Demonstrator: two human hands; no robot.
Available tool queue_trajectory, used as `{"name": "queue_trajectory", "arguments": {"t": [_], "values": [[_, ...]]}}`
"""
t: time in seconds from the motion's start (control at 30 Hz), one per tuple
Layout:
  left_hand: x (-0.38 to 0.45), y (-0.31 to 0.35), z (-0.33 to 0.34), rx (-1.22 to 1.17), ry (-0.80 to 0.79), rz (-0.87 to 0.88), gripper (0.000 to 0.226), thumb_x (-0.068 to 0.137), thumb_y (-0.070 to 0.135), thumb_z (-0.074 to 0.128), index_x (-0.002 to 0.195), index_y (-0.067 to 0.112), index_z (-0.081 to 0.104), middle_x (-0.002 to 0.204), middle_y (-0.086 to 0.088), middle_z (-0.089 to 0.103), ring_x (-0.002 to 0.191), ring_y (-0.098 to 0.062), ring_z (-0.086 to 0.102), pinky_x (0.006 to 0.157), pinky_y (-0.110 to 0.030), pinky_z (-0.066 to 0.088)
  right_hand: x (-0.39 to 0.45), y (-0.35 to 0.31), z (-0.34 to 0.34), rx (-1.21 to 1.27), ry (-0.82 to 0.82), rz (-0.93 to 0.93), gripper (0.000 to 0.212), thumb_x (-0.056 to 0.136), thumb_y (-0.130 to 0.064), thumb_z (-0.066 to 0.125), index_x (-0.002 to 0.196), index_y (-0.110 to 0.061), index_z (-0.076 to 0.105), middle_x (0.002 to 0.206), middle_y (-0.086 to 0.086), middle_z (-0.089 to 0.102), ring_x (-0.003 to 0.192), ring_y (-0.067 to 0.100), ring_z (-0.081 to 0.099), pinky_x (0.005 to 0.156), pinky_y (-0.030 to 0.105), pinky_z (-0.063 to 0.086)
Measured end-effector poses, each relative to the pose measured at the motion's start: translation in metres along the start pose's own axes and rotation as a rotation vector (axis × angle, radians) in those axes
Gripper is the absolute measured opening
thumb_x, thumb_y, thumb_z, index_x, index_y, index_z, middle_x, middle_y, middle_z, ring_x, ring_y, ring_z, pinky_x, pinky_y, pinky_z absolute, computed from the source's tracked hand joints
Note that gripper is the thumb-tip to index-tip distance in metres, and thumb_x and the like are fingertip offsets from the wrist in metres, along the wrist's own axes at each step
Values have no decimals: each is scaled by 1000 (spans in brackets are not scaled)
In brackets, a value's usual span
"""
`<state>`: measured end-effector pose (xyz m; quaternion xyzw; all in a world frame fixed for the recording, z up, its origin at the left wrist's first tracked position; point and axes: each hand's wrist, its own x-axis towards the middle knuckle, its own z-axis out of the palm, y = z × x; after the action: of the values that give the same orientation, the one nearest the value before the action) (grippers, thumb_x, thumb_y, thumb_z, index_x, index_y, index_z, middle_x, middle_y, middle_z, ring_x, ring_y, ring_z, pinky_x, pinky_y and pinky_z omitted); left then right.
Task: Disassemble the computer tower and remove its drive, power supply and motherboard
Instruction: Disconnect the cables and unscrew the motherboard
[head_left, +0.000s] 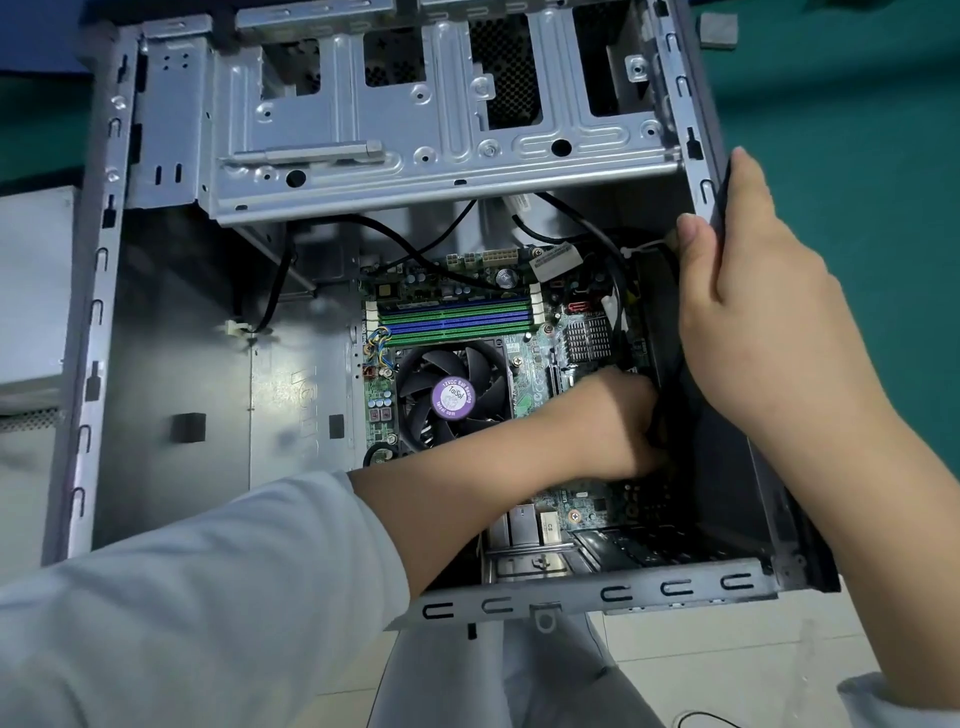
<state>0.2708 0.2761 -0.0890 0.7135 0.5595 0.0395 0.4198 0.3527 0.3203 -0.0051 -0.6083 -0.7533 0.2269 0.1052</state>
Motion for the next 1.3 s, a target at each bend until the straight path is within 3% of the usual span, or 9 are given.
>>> {"name": "queue_trajectory", "arguments": {"t": [0.17,0.27,0.57,0.73,0.87,1.0,1.13,1.23,1.3], "values": [[-4,8,-2,146,5,131,30,84,21,60,61,5,52,54,-7,46,57,-26,46,52,-28,32,1,0,0,-5,0,4,53,102,-34,27,150,-15,15,131,20,51,104,43,51,71,35,23],[-5,8,-1,212,8,226,26,86,22,58,66,4,58,56,-5,40,56,-23,38,52,-26,27,1,0,1,-2,0,6,53,102,-34,27,150,-16,15,129,20,52,102,42,51,71,35,24],[-5,2,-3,39,14,81,39,83,19,62,53,13,37,49,-11,44,54,-24,40,51,-26,29,2,2,0,5,6,9,53,102,-35,27,150,-16,15,129,20,52,102,43,51,71,36,25],[-8,11,-1,229,7,249,23,86,18,56,67,5,57,60,-10,52,57,-23,37,50,-27,22,1,2,1,-1,14,1,52,102,-34,28,150,-15,16,128,22,53,101,43,52,70,35,24],[-5,6,-2,158,5,147,36,85,19,58,55,10,40,47,-3,33,60,-33,48,51,-26,27,1,3,2,2,16,-4,53,102,-35,27,150,-15,16,129,21,52,103,42,51,71,35,24],[-2,4,-2,44,-7,58,34,83,18,60,56,10,42,50,-7,40,67,-34,58,51,-25,32,1,4,2,3,19,-8,53,102,-35,27,150,-15,16,129,21,52,104,41,51,71,34,24],[-4,8,-1,186,17,142,37,85,18,57,54,9,40,47,-2,32,54,-24,40,38,-20,21,1,3,1,11,13,1,53,102,-35,27,150,-16,16,131,20,51,106,41,51,72,34,24],[-6,11,-1,268,9,235,23,85,19,56,65,7,54,51,-1,34,55,-22,37,43,-25,22,2,2,1,10,14,2,53,102,-35,28,150,-15,16,129,21,52,105,42,51,71,34,24],[-5,8,-1,229,-7,219,30,85,18,57,58,9,46,48,-1,33,52,-23,34,46,-26,23,2,3,1,14,10,3,53,102,-35,28,150,-16,17,128,20,53,105,42,51,71,35,25]]}}
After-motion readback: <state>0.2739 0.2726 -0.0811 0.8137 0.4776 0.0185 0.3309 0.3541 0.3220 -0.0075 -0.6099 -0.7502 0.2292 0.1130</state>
